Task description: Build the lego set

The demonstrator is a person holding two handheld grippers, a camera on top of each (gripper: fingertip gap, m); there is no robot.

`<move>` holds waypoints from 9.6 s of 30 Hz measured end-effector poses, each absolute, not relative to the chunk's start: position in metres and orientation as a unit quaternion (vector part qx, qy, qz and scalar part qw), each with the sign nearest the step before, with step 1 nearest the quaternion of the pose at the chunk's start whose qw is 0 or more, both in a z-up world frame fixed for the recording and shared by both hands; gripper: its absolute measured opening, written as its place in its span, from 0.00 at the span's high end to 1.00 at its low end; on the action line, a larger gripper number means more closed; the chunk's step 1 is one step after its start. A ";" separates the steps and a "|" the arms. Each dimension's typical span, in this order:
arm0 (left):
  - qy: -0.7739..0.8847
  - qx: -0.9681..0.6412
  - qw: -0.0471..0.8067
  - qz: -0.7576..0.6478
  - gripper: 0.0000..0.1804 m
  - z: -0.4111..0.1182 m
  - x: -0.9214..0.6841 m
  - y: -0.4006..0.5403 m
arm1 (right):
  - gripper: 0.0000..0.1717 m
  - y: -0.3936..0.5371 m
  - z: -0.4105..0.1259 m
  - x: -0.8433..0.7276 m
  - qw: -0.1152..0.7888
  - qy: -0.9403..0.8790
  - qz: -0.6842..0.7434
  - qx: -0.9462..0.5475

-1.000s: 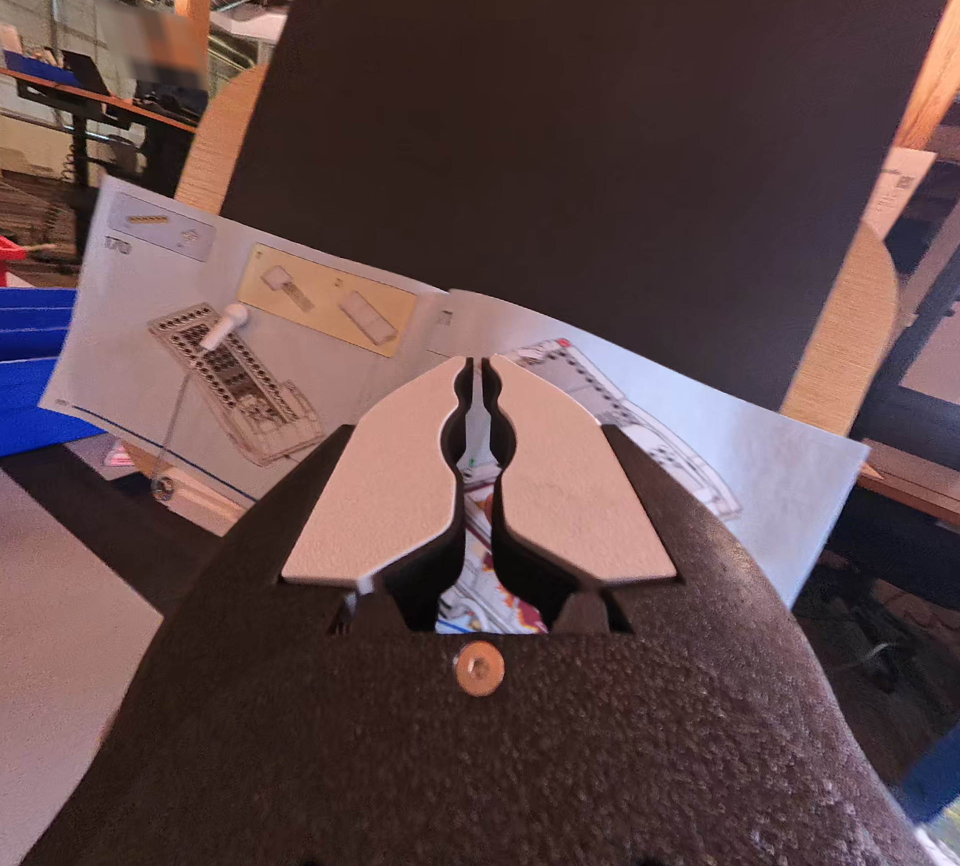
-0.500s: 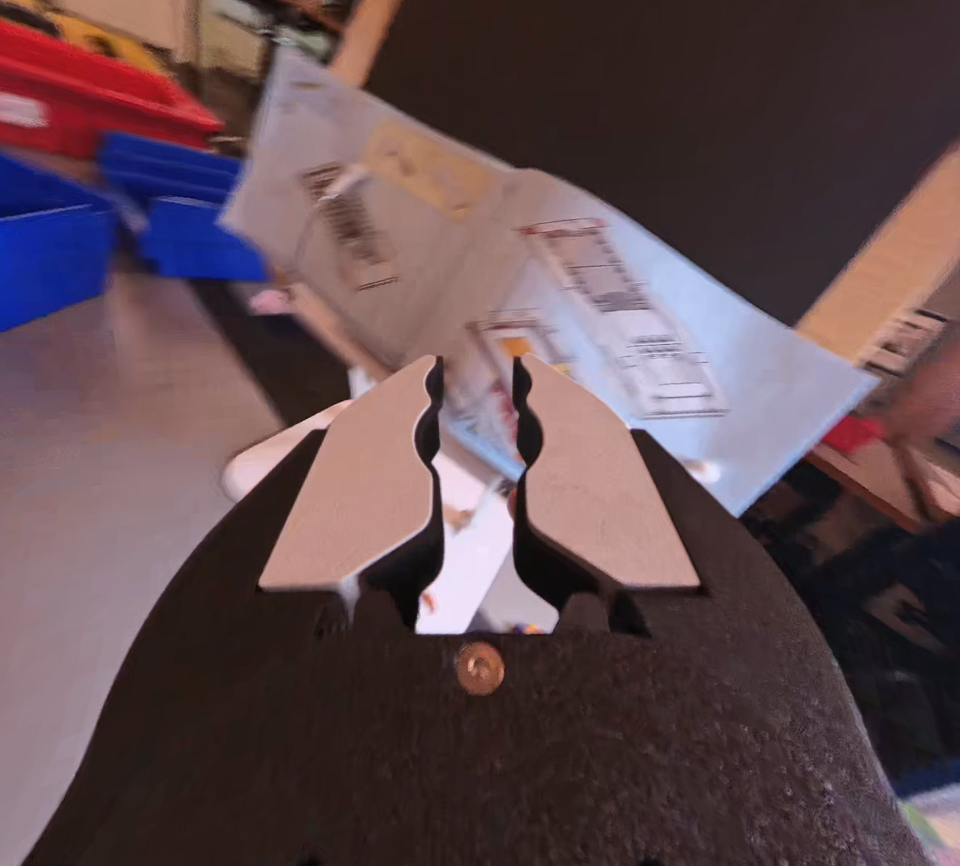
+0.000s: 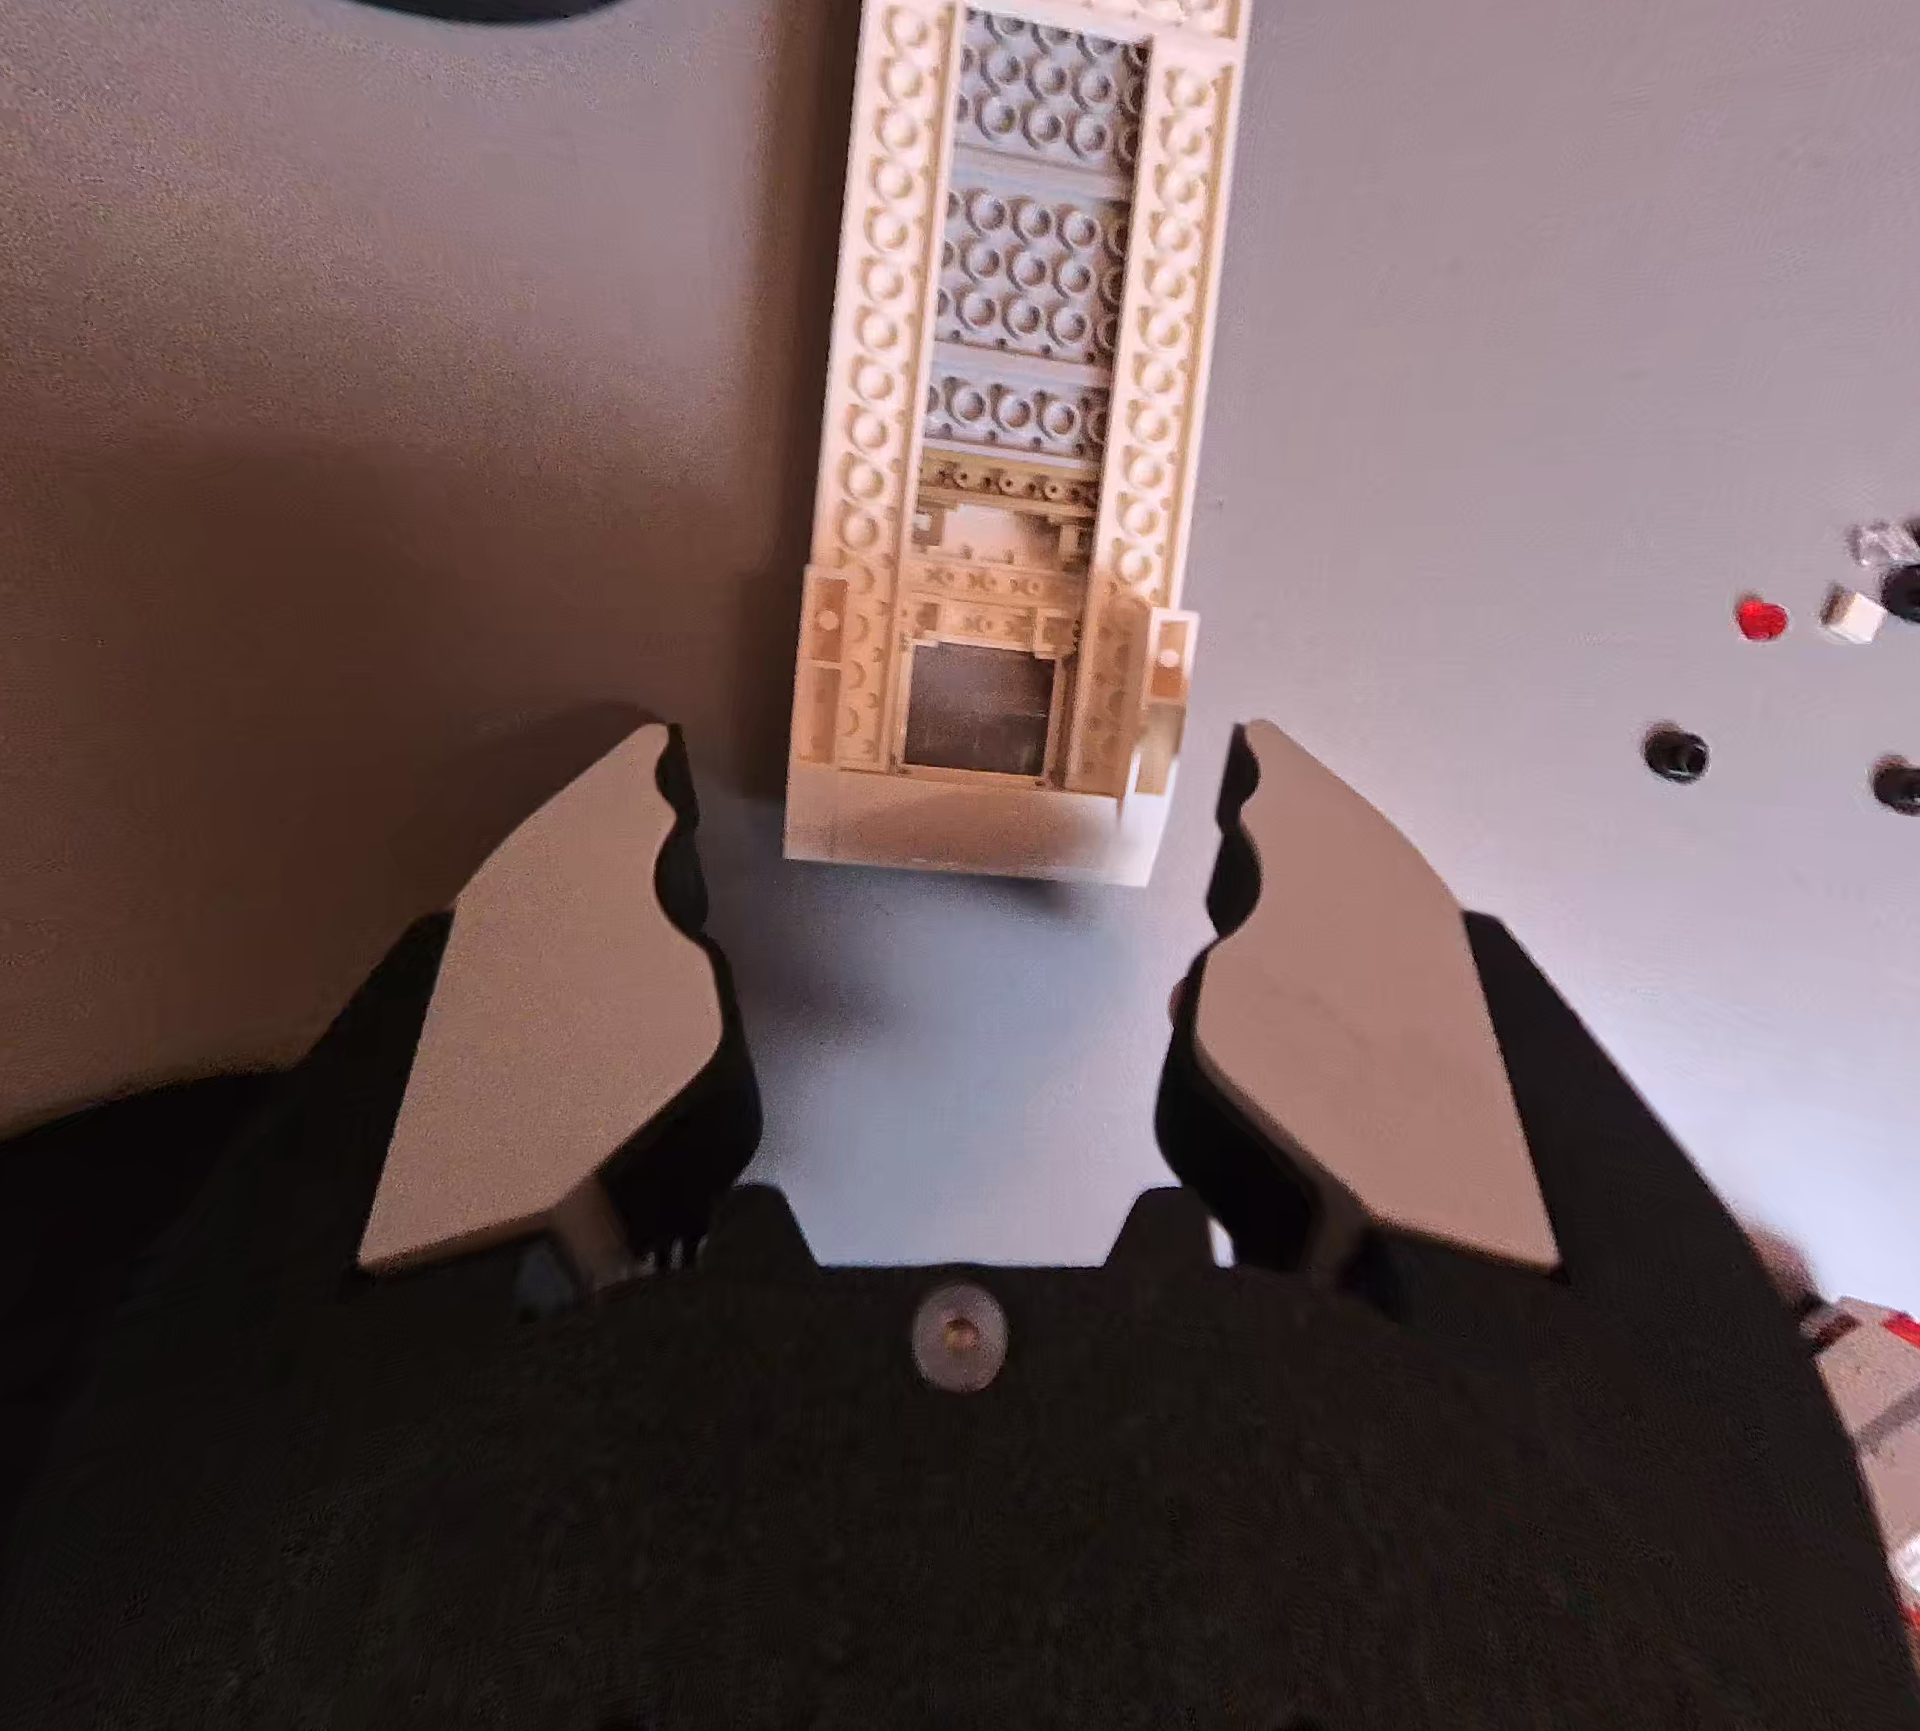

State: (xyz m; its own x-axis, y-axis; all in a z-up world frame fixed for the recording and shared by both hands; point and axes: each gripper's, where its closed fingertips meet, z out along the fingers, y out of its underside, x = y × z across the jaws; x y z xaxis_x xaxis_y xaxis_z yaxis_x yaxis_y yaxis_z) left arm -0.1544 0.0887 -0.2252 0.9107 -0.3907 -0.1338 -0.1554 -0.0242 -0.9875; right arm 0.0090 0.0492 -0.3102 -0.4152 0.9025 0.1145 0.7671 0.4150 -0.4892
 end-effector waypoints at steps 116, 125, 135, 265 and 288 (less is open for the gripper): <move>0.383 -0.871 0.293 -0.095 0.60 -0.314 -0.154 0.005 | 0.51 0.108 -0.288 0.000 0.127 -0.868 0.146 -0.458; 0.365 -0.865 0.331 -0.092 0.60 -0.302 -0.168 -0.008 | 0.51 0.100 -0.285 -0.006 0.139 -0.861 0.172 -0.458; 0.368 -0.829 0.405 -0.117 0.60 -0.223 -0.165 -0.027 | 0.49 0.104 -0.223 0.014 0.239 -0.820 0.214 -0.473; 0.406 -0.811 0.395 -0.145 0.61 -0.258 -0.109 0.059 | 0.54 0.121 -0.247 0.026 0.281 -0.742 0.342 -0.503; 0.429 -0.788 0.408 -0.169 0.61 -0.248 -0.067 0.044 | 0.60 0.119 -0.225 0.042 0.261 -0.735 0.360 -0.512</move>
State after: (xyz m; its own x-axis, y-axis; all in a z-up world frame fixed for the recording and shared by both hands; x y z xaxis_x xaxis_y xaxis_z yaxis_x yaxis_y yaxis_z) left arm -0.0673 0.0443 -0.2478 0.5741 -0.8145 -0.0840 -0.5391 -0.2988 -0.7874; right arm 0.0418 0.1193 -0.2250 -0.3390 0.9407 0.0156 0.5642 0.2165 -0.7967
